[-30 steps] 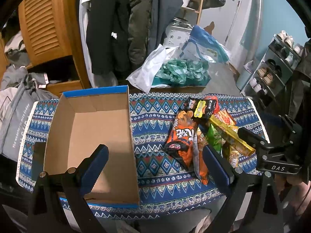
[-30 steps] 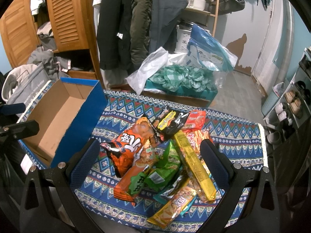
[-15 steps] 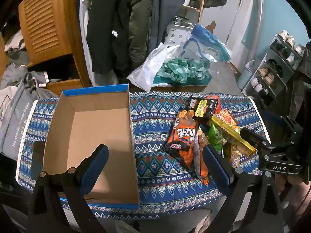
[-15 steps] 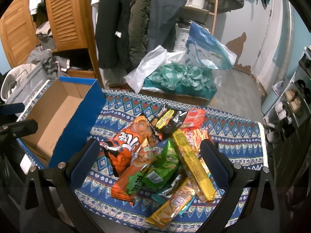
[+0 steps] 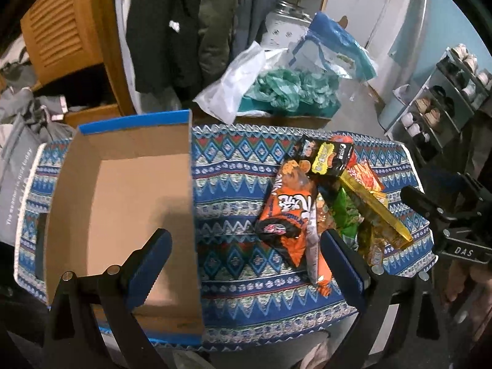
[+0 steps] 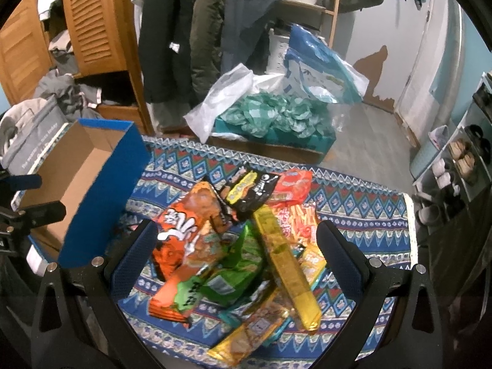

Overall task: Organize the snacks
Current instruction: 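Grasp the orange chip bag with the left gripper while the right grasps a yellow stick pack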

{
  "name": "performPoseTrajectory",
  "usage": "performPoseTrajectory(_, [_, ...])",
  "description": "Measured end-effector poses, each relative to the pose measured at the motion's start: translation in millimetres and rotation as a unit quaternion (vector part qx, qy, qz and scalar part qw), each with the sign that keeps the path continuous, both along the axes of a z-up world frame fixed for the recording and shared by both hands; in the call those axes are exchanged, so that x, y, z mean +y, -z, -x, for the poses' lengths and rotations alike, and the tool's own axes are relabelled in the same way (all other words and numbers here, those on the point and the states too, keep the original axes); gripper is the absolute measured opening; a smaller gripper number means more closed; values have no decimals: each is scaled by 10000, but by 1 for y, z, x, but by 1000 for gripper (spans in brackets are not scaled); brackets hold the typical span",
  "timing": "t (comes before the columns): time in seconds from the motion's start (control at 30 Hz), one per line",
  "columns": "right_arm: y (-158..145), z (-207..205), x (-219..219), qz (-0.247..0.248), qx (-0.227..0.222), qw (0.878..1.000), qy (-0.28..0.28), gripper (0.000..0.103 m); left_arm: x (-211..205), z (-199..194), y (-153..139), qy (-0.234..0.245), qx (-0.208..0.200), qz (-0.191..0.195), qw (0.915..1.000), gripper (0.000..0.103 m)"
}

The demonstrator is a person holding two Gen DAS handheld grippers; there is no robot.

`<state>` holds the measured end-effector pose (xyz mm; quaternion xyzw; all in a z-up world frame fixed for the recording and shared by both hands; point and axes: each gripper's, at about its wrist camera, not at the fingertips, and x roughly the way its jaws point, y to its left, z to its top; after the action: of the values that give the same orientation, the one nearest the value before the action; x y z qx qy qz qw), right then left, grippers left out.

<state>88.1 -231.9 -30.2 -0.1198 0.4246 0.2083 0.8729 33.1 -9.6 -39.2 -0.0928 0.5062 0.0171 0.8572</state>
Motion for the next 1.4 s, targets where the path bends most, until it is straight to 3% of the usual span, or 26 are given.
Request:
performPoseTrajectory(0.33, [30, -44, -11, 334, 328, 9989, -36, 99, -19, -41, 31, 65, 375, 124, 9992, 98])
performPoseTrajectory(0.57, [78, -65, -28, 402, 1053, 9936, 96, 87, -30, -71, 61, 73, 637, 154, 9978, 98])
performPoseTrajectory(0.77, [102, -72, -42, 390, 1391, 9893, 202, 79, -43, -89, 86, 211, 888, 187, 9956, 98])
performPoseTrajectory(0.87, [110, -72, -46, 392, 1498, 9878, 196, 77, -53, -93, 96, 350, 982, 28, 9945, 98])
performPoseTrajectory(0.97, [120, -71, -46, 418, 1597, 9862, 151, 71, -58, -97, 106, 452, 1071, -200, 9930, 98])
performPoseTrajectory(1.1, [133, -68, -44, 444, 1768, 9832, 27, 55, -58, -101, 119, 499, 1182, -260, 9914, 98])
performPoseTrajectory(1.33, [133, -67, -42, 250, 1753, 9842, -57, 35, -53, -106, 144, 520, 1372, -21, 9892, 98])
performPoseTrajectory(1.4, [132, -67, -42, 210, 1735, 9846, -43, 33, -50, -105, 150, 541, 1396, 211, 9885, 90])
